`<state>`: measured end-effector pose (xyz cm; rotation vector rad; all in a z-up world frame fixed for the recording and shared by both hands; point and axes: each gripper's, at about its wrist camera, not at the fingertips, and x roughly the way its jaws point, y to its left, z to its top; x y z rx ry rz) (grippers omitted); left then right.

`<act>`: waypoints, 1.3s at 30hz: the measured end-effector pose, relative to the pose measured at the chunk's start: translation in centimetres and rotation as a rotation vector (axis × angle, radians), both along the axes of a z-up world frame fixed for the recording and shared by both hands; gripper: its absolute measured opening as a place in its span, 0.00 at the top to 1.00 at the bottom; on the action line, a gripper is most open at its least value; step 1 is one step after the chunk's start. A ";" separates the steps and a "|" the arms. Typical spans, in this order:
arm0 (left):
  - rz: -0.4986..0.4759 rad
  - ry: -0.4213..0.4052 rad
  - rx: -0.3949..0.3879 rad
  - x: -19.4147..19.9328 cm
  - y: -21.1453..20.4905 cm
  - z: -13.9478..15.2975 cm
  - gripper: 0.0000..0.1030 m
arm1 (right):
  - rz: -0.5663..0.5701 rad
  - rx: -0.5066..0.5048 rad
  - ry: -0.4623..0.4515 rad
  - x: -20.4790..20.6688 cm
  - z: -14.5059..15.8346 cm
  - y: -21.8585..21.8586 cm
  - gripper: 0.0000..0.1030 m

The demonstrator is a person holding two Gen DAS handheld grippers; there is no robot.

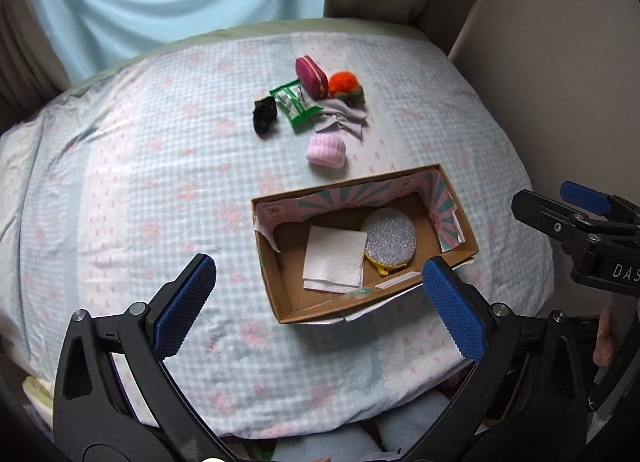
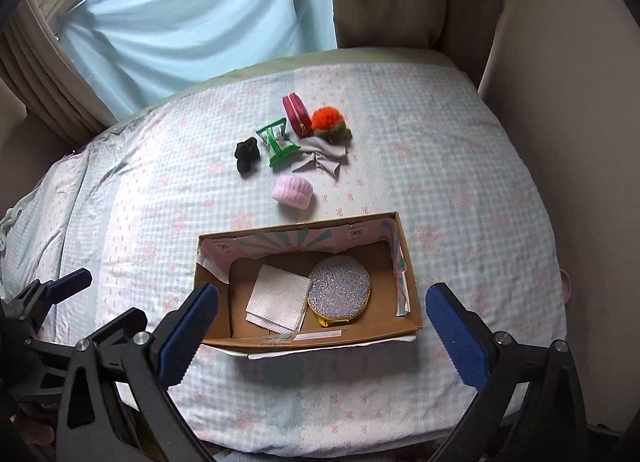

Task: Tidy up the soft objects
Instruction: 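Lift both tools out of the box and move back toward the items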

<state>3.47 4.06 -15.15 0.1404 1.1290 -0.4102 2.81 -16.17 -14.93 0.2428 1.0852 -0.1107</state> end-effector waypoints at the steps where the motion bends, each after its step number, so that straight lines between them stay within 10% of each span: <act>1: 0.012 -0.015 -0.007 -0.4 0.3 0.8 0.00 | -0.003 -0.006 -0.010 -0.5 0.8 0.1 0.00; 22: 0.174 -0.284 -0.047 -2.0 -0.3 10.2 0.00 | -0.035 -0.062 -0.209 -2.9 9.3 -2.9 0.00; 39: 0.422 -0.158 -0.046 5.6 -10.0 4.9 0.00 | 0.191 0.013 -0.256 9.2 5.7 -12.6 0.00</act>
